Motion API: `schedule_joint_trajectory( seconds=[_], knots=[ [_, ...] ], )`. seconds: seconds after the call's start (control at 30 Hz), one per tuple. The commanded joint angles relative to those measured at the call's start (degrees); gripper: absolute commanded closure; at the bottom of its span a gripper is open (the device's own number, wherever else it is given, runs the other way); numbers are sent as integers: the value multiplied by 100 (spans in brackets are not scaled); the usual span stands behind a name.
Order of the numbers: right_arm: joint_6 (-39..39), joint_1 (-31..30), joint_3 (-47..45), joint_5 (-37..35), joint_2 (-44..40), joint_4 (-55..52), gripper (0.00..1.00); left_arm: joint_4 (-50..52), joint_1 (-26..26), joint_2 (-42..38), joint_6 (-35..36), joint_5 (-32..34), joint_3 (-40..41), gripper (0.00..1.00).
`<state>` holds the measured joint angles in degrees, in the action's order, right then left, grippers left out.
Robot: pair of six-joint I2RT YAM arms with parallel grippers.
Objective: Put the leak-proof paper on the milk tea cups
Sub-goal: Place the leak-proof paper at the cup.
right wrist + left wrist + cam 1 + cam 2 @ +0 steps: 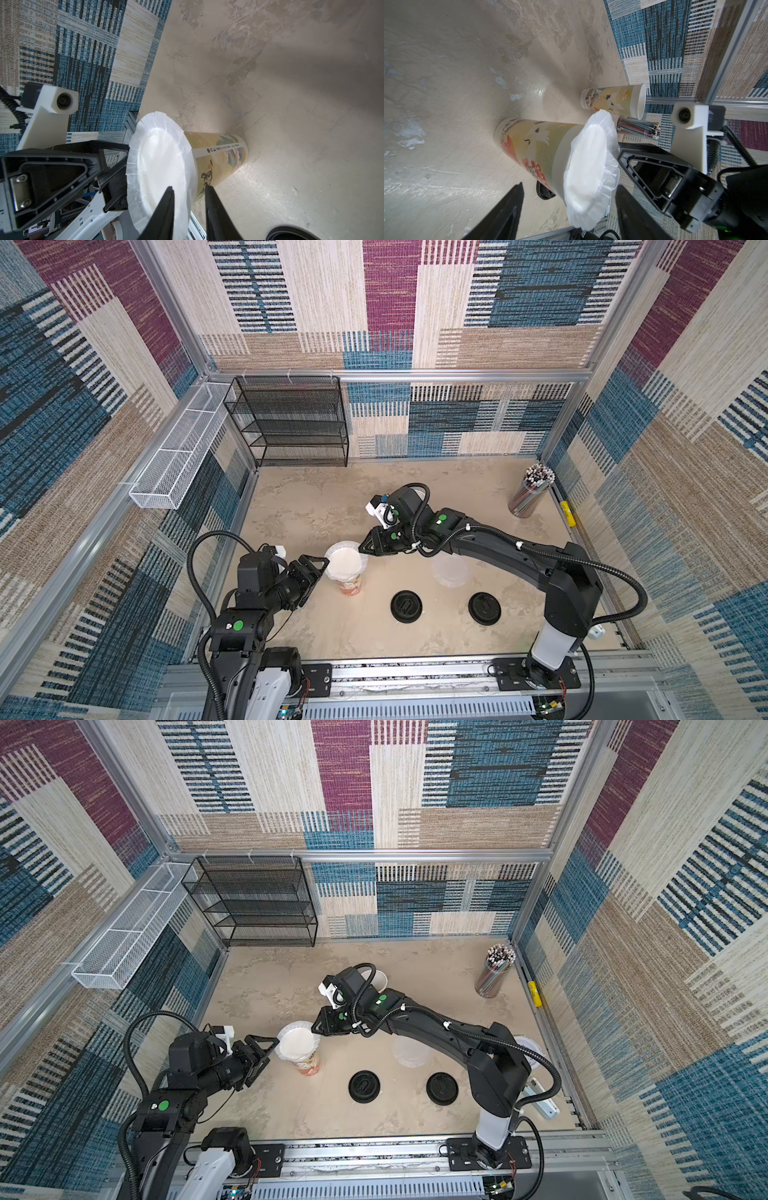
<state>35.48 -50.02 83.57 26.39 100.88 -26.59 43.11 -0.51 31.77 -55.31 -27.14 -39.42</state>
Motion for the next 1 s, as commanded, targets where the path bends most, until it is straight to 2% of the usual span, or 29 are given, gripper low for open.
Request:
schedule_joint_trajectory(
  seconds=[0.0,0.4,0.77,0.97],
  knots=[
    [-72,-8,54,-58,-2,4,74,-102,7,7,121,24,-4,27],
    [-107,-38,111,84,61,0,89,-101,3,19,143,20,-4,29],
    [-200,-85,230,195,142,-92,96,-131,7,37,125,24,14,29],
    [-210,-90,222,157,103,-132,94,-128,1,39,134,18,14,29]
  ],
)
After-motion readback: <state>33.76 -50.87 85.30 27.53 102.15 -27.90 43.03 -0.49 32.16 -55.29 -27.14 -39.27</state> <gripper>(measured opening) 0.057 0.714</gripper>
